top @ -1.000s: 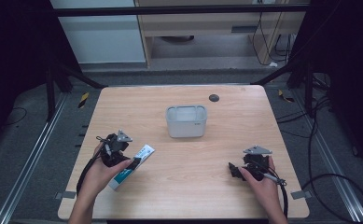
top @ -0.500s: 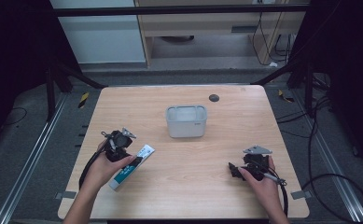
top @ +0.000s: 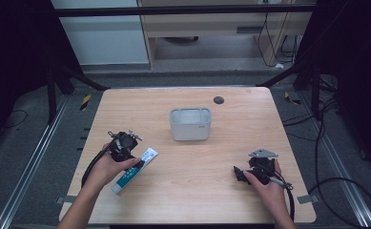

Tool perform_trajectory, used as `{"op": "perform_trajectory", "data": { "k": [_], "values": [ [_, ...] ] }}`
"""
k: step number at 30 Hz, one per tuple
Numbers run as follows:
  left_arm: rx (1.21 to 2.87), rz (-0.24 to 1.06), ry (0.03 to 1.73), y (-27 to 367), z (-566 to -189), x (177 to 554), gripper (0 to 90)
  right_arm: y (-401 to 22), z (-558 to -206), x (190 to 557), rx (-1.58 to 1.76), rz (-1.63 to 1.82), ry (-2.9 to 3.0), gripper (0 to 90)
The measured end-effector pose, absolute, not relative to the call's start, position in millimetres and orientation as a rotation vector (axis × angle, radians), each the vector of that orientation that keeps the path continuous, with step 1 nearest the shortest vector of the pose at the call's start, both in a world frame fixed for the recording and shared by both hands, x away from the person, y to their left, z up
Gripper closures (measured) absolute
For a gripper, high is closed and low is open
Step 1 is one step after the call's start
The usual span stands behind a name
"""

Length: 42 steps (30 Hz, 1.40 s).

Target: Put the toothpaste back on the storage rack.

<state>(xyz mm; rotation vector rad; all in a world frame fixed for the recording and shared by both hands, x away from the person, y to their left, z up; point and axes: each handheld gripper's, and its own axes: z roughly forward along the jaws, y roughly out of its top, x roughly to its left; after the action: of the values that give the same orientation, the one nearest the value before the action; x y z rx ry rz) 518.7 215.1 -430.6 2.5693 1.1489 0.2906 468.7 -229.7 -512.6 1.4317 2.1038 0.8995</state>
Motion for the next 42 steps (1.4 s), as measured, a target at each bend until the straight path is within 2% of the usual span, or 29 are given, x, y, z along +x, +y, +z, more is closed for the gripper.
{"op": "perform_trajectory", "data": {
  "k": [22,42],
  "values": [
    [2.668,0.195,1.196,200,-456,535,45.4,-230,-513,469,1.425,0.898,2.107,0.3],
    [2.66,0.189,1.222,195,-462,539,52.0,-230,-513,469,1.424,0.898,2.108,0.3]
  ]
}}
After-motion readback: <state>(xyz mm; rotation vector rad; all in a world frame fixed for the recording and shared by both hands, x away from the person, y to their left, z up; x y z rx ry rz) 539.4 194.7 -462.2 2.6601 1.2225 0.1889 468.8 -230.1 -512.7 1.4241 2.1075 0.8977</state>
